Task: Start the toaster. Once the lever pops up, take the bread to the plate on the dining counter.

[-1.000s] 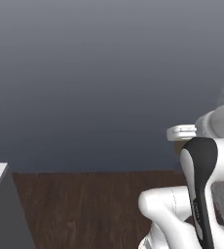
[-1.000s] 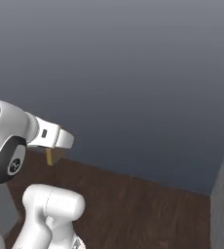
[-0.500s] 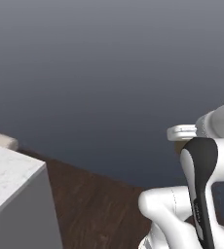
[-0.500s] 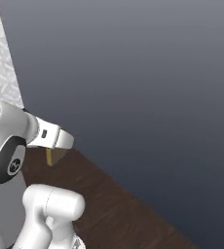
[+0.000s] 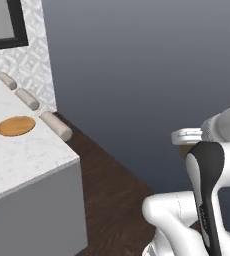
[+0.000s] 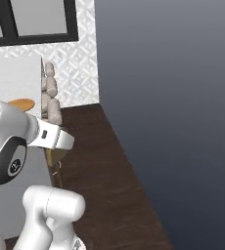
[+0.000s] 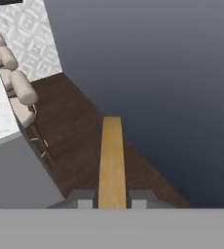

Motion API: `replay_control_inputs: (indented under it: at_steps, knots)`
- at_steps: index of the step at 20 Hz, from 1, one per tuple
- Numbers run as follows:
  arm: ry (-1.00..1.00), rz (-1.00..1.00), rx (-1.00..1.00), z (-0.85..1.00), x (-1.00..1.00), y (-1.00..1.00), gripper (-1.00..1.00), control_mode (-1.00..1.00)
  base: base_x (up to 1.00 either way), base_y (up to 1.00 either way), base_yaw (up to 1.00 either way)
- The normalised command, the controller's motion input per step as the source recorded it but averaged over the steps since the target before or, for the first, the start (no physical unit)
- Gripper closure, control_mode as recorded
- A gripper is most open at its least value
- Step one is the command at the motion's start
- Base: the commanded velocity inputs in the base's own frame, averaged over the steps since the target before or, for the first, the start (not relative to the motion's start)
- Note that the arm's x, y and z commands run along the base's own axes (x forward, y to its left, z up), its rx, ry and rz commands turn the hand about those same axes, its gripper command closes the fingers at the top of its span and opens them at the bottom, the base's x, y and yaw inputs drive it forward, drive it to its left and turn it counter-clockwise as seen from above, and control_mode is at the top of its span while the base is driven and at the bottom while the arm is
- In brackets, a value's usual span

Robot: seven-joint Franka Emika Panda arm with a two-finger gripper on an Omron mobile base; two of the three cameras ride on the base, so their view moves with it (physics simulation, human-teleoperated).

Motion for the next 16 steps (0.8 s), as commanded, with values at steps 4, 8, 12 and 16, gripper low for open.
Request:
replay_control_inputs:
  at_steps: [4, 8, 12, 16]
  knots:
    - [0.0, 0.0, 0.0, 0.0, 0.0, 0.0, 1.0, 1.0, 0.62, -0.36, 0.74]
    - [0.0, 0.0, 0.0, 0.0, 0.0, 0.0, 1.0, 1.0, 0.64, -0.45, 0.7]
    - [0.0, 0.0, 0.0, 0.0, 0.0, 0.0, 1.0, 1.0, 0.57, -0.81, 0.56]
    - [0.0, 0.0, 0.0, 0.0, 0.0, 0.0, 1.0, 1.0, 0.45, -0.99, 0.5]
